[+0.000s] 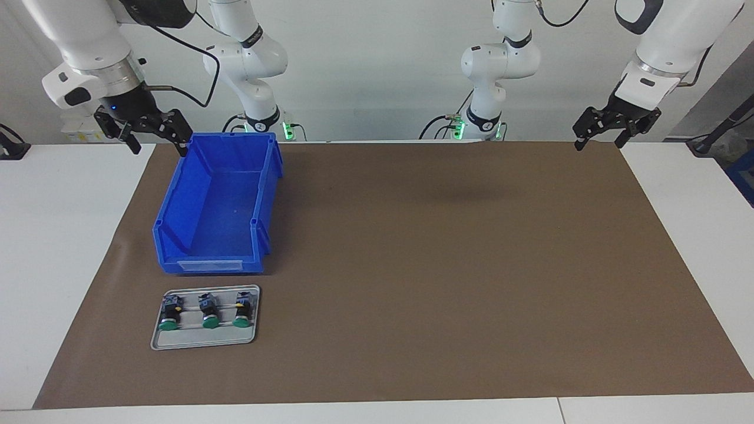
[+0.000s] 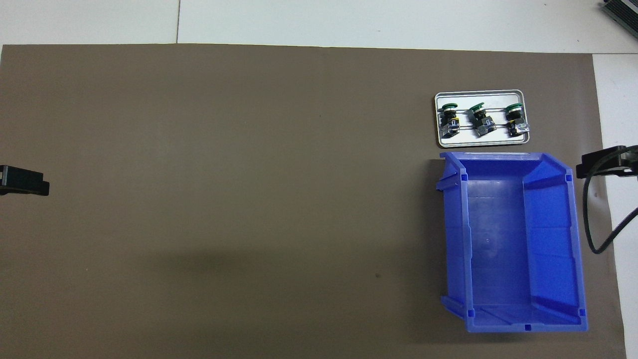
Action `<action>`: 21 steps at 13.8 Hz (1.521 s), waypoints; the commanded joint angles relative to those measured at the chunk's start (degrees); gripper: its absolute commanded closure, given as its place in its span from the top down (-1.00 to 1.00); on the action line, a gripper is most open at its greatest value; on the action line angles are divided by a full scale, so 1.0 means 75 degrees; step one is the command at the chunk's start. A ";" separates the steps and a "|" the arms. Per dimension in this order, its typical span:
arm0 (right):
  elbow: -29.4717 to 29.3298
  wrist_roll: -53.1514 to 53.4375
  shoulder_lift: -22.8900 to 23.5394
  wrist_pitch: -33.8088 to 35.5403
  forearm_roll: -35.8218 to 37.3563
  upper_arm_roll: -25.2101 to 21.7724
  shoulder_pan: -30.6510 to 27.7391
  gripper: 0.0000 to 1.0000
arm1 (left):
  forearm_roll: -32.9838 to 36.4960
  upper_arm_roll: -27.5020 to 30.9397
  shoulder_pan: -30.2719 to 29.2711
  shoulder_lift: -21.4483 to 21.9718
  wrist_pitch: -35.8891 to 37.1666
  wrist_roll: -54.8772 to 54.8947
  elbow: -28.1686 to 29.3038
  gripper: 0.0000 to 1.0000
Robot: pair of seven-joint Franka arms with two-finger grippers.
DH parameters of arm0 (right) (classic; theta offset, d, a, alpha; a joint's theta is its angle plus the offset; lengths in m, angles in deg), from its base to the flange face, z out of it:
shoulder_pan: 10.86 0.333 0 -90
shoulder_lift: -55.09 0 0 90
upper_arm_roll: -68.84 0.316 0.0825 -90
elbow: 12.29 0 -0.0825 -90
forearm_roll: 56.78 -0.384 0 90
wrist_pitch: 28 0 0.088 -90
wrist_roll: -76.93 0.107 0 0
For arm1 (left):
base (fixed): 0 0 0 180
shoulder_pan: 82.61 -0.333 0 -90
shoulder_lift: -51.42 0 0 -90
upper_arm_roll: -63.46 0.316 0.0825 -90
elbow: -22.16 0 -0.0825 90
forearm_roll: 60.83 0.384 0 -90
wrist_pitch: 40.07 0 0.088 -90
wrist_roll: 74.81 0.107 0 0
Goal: Place and press button with both arms
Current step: 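Reach the right gripper to the metal tray of green buttons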
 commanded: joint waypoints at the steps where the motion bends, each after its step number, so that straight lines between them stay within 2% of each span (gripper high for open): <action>1: 0.0020 -0.0040 -0.0030 -0.0065 0.0149 0.0051 -0.0053 1.00 | 0.0137 -0.0075 -0.0065 0.0190 0.0016 -0.0027 0.0186 1.00; 4: 0.0113 0.0100 -0.0042 -0.0251 0.0044 0.0051 -0.0041 1.00 | 0.0137 -0.0075 -0.0065 0.0190 0.0016 -0.0027 0.0186 1.00; 6: 0.0417 0.0300 0.0040 -0.1010 0.0043 0.0051 -0.0065 1.00 | 0.0137 -0.0075 -0.0065 0.0190 0.0016 -0.0027 0.0186 1.00; 8: 0.0408 0.0265 0.0495 -0.1703 0.0020 0.0051 -0.0158 1.00 | 0.0137 -0.0075 -0.0065 0.0190 0.0016 -0.0027 0.0186 1.00; 11: -0.0270 -0.0445 0.2027 -0.2873 -0.0389 0.0051 -0.0229 1.00 | 0.0137 -0.0075 -0.0065 0.0190 0.0016 -0.0038 0.0186 1.00; 14: -0.0938 -0.1175 0.3586 -0.4140 -0.0390 0.0051 -0.0346 1.00 | 0.0137 -0.0075 -0.0065 0.0190 0.0016 -0.0027 0.0174 1.00; 16: -0.1327 -0.1503 0.4268 -0.4539 -0.0518 0.0062 -0.0346 1.00 | 0.0137 -0.0075 -0.0065 0.0190 0.0016 -0.0027 0.0186 1.00; 17: -0.1258 -0.1841 0.4364 -0.4692 -0.0682 0.0062 -0.0334 1.00 | 0.0137 -0.0075 -0.0065 0.0190 0.0016 -0.0038 0.0186 1.00; 19: -0.0628 -0.2731 0.4330 -0.4717 -0.0800 0.0062 -0.0357 1.00 | 0.0126 -0.0075 -0.0065 0.0190 0.0016 -0.0027 0.0186 1.00; 21: -0.0378 -0.3003 0.4306 -0.4729 -0.0812 0.0062 -0.0393 1.00 | 0.0137 -0.0075 -0.0065 0.0190 0.0016 -0.0027 0.0186 1.00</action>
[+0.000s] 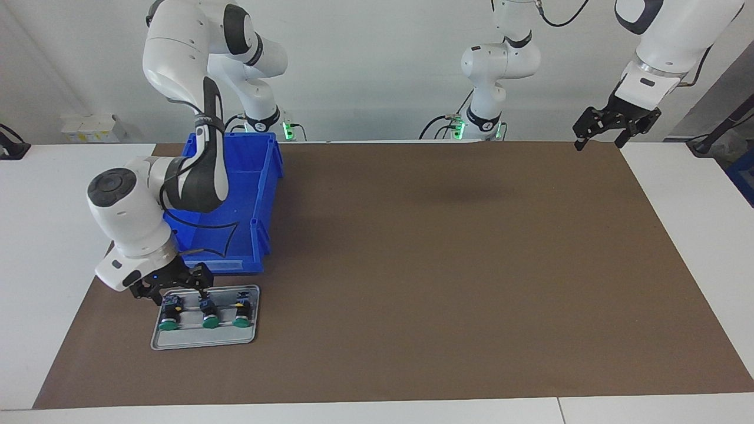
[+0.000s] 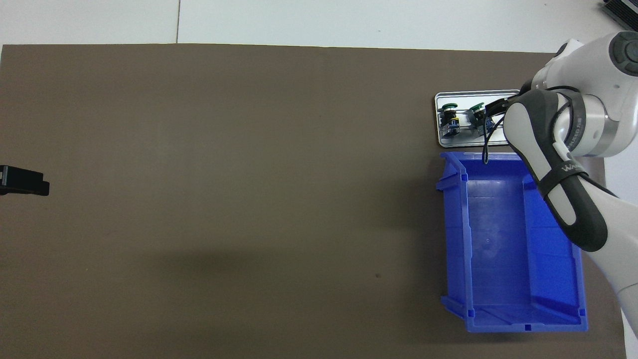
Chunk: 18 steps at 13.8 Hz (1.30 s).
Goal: Place and press button with both arms
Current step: 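Grasp a green button module from the tray with the right gripper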
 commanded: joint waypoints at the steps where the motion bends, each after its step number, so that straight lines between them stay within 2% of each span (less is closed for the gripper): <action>1: 0.0298 -0.0507 -0.0168 0.0000 -0.0224 0.0134 -0.0117 0.98 | 0.0137 -0.0075 -0.0065 0.0190 0.0015 -0.0038 0.0186 1.00; 4: 0.0647 -0.1185 -0.0110 -0.0303 -0.0541 0.0205 -0.0141 0.91 | 0.0137 -0.0075 -0.0065 0.0190 0.0015 -0.0038 0.0186 1.00; 9: 0.0790 -0.1503 0.0054 -0.0773 -0.0634 0.0205 -0.0152 0.69 | 0.0126 -0.0075 -0.0065 0.0190 0.0015 -0.0038 0.0186 1.00; 13: 0.1153 -0.1503 0.0113 -0.1254 -0.0681 0.0216 -0.0059 0.60 | 0.0137 -0.0075 -0.0065 0.0190 0.0015 -0.0038 0.0186 1.00; 15: 0.1165 -0.1503 0.0113 -0.1266 -0.0681 0.0216 -0.0059 0.46 | 0.0126 -0.0075 -0.0065 0.0190 0.0015 -0.0027 0.0186 1.00; 16: 0.1153 -0.1503 0.0124 -0.1266 -0.0681 0.0205 -0.0070 0.02 | 0.0137 -0.0075 -0.0065 0.0190 0.0015 -0.0038 0.0186 1.00; 17: 0.1130 -0.1526 0.0125 -0.1196 -0.0670 0.0216 -0.0082 -0.99 | 0.0137 -0.0075 -0.0065 0.0190 0.0015 -0.0038 0.0186 1.00; 18: 0.1083 -0.1411 0.0113 -0.1138 -0.0693 0.0205 -0.0082 -1.00 | 0.0137 -0.0075 -0.0065 0.0190 0.0015 -0.0027 0.0186 1.00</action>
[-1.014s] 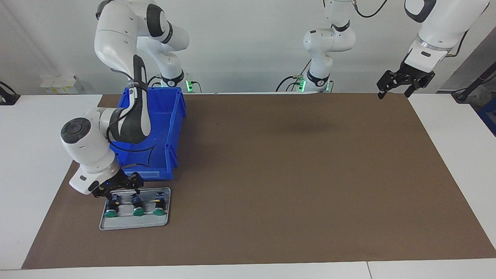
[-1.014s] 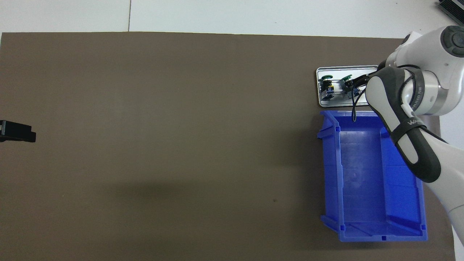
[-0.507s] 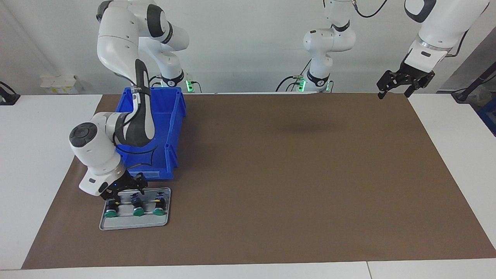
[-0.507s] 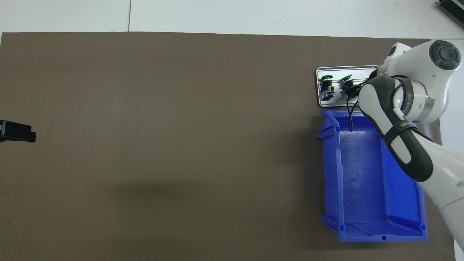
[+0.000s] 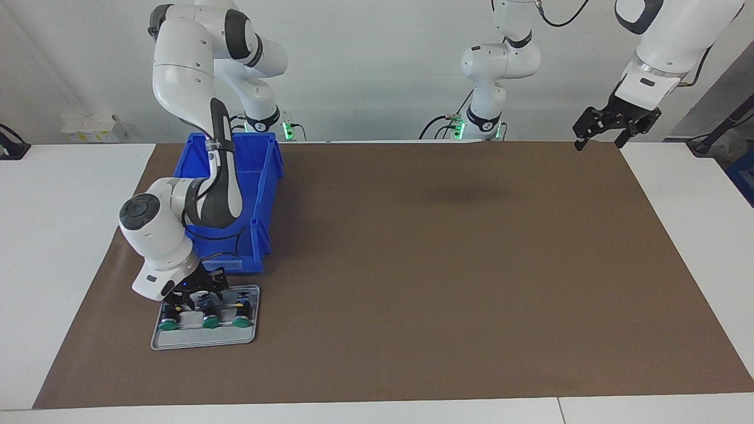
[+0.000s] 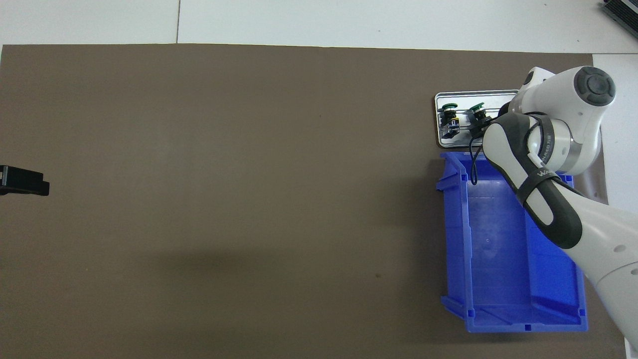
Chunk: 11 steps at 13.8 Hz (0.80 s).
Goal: Place and press button with both arms
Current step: 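Grasp a green button module from the tray with the right gripper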
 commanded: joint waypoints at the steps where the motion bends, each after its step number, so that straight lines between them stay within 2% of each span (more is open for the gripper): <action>1: -0.0025 -0.0024 -0.0069 0.0002 -0.0282 0.0079 -0.0123 -1.00 | 0.0126 -0.0075 -0.0065 0.0190 0.0015 -0.0027 0.0186 1.00; 4: -0.0294 0.0503 -0.0069 0.0166 -0.0201 0.0056 -0.0123 -1.00 | 0.0126 -0.0075 -0.0065 0.0190 0.0015 -0.0038 0.0186 1.00; 6: -0.0750 0.1308 -0.0069 0.0714 -0.0107 0.0009 -0.0030 -1.00 | 0.0137 -0.0075 -0.0065 0.0190 0.0015 -0.0038 0.0186 1.00; 9: -0.1851 0.4735 -0.0093 0.1733 -0.0060 0.0020 -0.0029 -1.00 | 0.0137 -0.0075 -0.0065 0.0190 0.0015 -0.0027 0.0186 1.00; 11: -0.2367 0.6905 -0.0116 0.2075 -0.0036 0.0020 0.0064 -1.00 | 0.0137 -0.0075 -0.0065 0.0190 0.0015 -0.0038 0.0186 1.00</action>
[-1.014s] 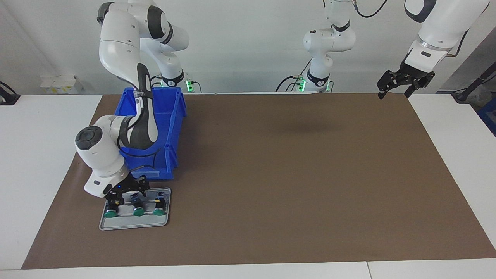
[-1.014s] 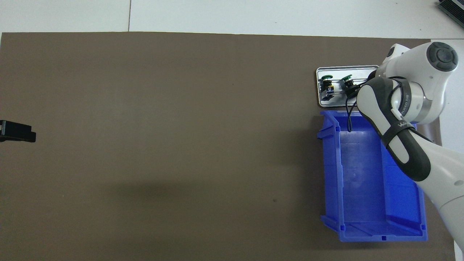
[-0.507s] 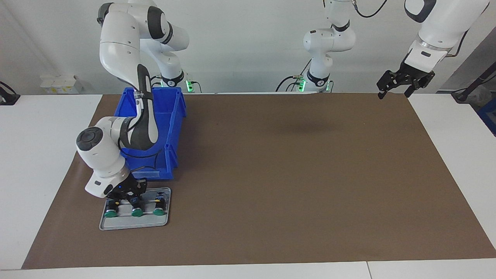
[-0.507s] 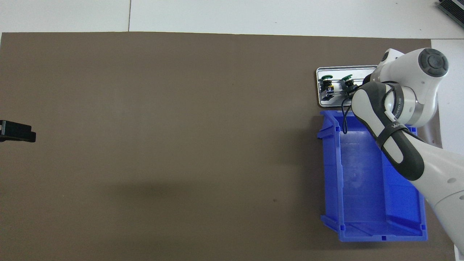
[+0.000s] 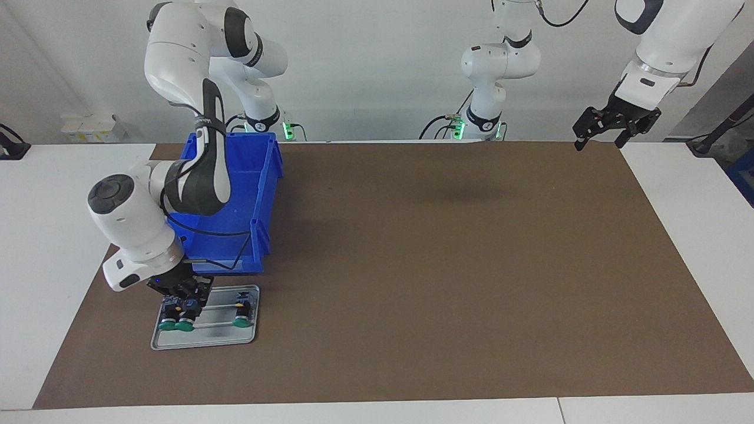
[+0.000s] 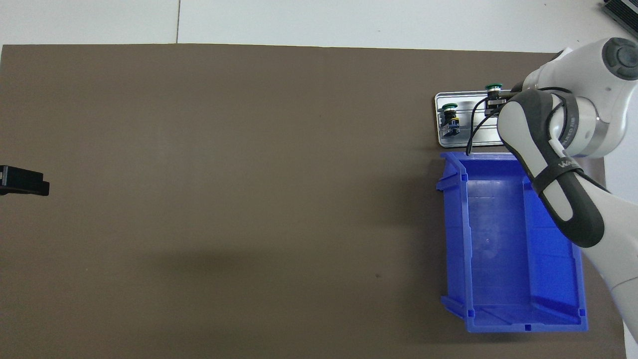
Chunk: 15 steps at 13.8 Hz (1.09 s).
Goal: Place and press button with both arms
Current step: 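Grasp a green button module from the tray with the right gripper, then carry the green button to the open table and set it down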
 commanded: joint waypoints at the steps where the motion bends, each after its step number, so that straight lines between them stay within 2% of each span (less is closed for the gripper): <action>1: -0.0712 0.2974 -0.0021 0.0523 0.0023 0.0022 0.0162 -1.00 | 0.0126 -0.0075 -0.0065 0.0190 0.0015 -0.0038 0.0186 1.00; 3: -0.0877 0.5224 -0.0091 0.0956 0.0023 0.0116 0.0442 -1.00 | 0.0137 -0.0075 -0.0065 0.0190 0.0015 -0.0038 0.0186 1.00; 5: -0.0913 0.7277 -0.0173 0.1249 0.0070 0.0069 0.1121 -1.00 | 0.0137 -0.0075 -0.0065 0.0190 0.0015 -0.0027 0.0186 1.00; 8: -0.0913 1.0416 -0.0185 0.1227 0.0572 -0.0002 0.2282 -1.00 | 0.0137 -0.0075 -0.0065 0.0190 0.0015 -0.0027 0.0186 1.00; 10: -0.0913 1.1920 -0.0139 0.1204 0.0736 0.0010 0.2972 -1.00 | 0.0137 -0.0075 -0.0065 0.0190 0.0015 -0.0038 0.0186 1.00; 12: -0.0936 1.3302 0.0036 0.1204 0.1379 0.0068 0.3768 -1.00 | 0.0137 -0.0075 -0.0065 0.0190 0.0015 -0.0027 0.0185 1.00; 15: -0.1777 1.5051 0.0937 0.1286 0.1464 0.0080 0.4626 -1.00 | 0.0137 -0.0075 -0.0065 0.0190 0.0015 -0.0038 0.0186 1.00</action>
